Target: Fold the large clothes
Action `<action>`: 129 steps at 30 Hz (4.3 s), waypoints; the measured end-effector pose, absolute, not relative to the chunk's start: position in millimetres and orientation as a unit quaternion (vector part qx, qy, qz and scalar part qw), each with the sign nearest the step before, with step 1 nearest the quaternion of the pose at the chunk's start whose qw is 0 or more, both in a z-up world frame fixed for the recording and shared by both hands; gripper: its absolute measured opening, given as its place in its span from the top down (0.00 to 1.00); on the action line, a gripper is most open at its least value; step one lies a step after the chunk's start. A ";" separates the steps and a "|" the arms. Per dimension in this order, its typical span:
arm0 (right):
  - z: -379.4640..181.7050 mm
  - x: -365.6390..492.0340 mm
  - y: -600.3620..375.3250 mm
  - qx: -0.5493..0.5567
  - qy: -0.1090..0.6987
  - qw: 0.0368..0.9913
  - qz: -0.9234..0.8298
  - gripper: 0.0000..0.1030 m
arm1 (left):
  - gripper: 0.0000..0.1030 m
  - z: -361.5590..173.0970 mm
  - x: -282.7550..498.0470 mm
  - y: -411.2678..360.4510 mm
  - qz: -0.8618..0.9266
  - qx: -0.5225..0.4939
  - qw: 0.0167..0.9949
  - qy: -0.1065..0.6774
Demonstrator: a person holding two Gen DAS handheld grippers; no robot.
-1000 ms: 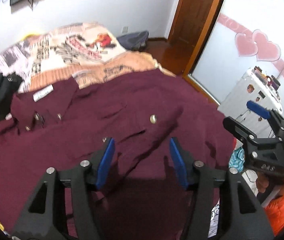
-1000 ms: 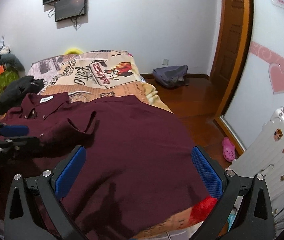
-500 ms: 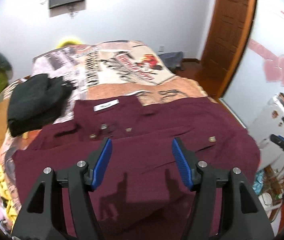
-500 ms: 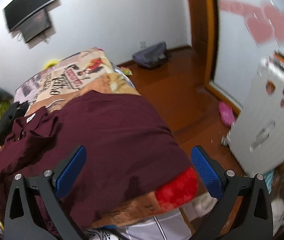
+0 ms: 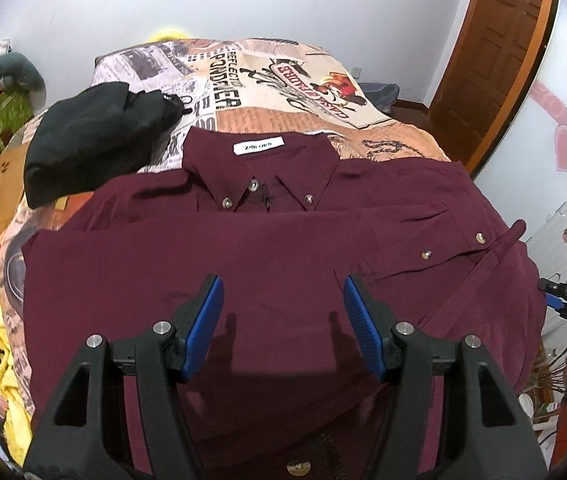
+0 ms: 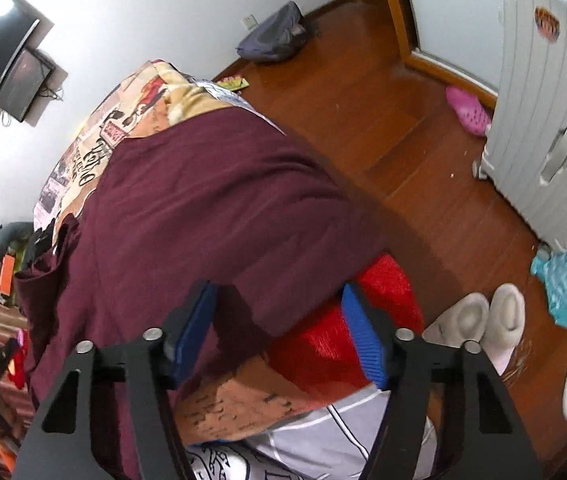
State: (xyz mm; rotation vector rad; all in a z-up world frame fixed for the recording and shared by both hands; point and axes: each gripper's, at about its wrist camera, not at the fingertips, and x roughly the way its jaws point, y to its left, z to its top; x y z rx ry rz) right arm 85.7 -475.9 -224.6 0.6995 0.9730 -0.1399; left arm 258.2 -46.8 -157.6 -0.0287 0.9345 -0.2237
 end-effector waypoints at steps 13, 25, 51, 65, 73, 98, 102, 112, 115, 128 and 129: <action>-208.7 113.6 -480.1 0.296 0.444 0.841 -0.089 0.89 | 0.41 -169.6 253.5 -38.3 -0.095 -0.036 0.885 0.455; -89.3 126.8 -410.5 0.211 0.338 0.917 0.001 0.93 | 0.41 -155.1 242.2 -13.9 -0.078 -0.052 0.899 0.428; -100.9 109.3 -310.5 0.148 0.391 0.898 0.134 0.44 | 0.41 -162.6 236.0 -13.5 -0.081 -0.059 0.897 0.431; -138.7 102.4 -410.9 0.309 0.389 0.867 -0.025 0.40 | 0.40 -157.0 234.9 -25.9 -0.084 -0.047 0.900 0.425; -199.1 109.6 -452.3 0.413 0.413 0.807 -0.082 0.40 | 0.40 -159.2 238.8 -26.1 -0.076 -0.049 0.897 0.432; -76.5 134.2 -423.5 0.239 0.315 0.915 -0.074 0.93 | 0.40 -150.5 231.2 -7.1 -0.062 -0.060 0.907 0.411; -16.2 130.3 -378.4 0.199 0.261 0.944 -0.003 0.93 | 0.40 -144.7 228.6 -1.0 -0.061 -0.066 0.911 0.401; 15.2 134.7 -216.5 0.086 0.255 0.941 0.205 0.93 | 0.38 -126.6 214.4 23.8 -0.045 -0.073 0.924 0.373; -20.3 146.3 -168.2 0.067 0.308 0.915 0.251 0.93 | 0.35 -124.0 207.4 36.8 -0.034 -0.078 0.927 0.365; -147.2 169.9 -109.6 0.049 0.509 0.806 0.298 0.89 | 0.35 -140.0 197.6 79.0 0.013 -0.086 0.920 0.381; -147.1 168.2 -111.0 0.049 0.511 0.804 0.300 0.89 | 0.35 -140.8 198.3 79.0 0.012 -0.087 0.920 0.382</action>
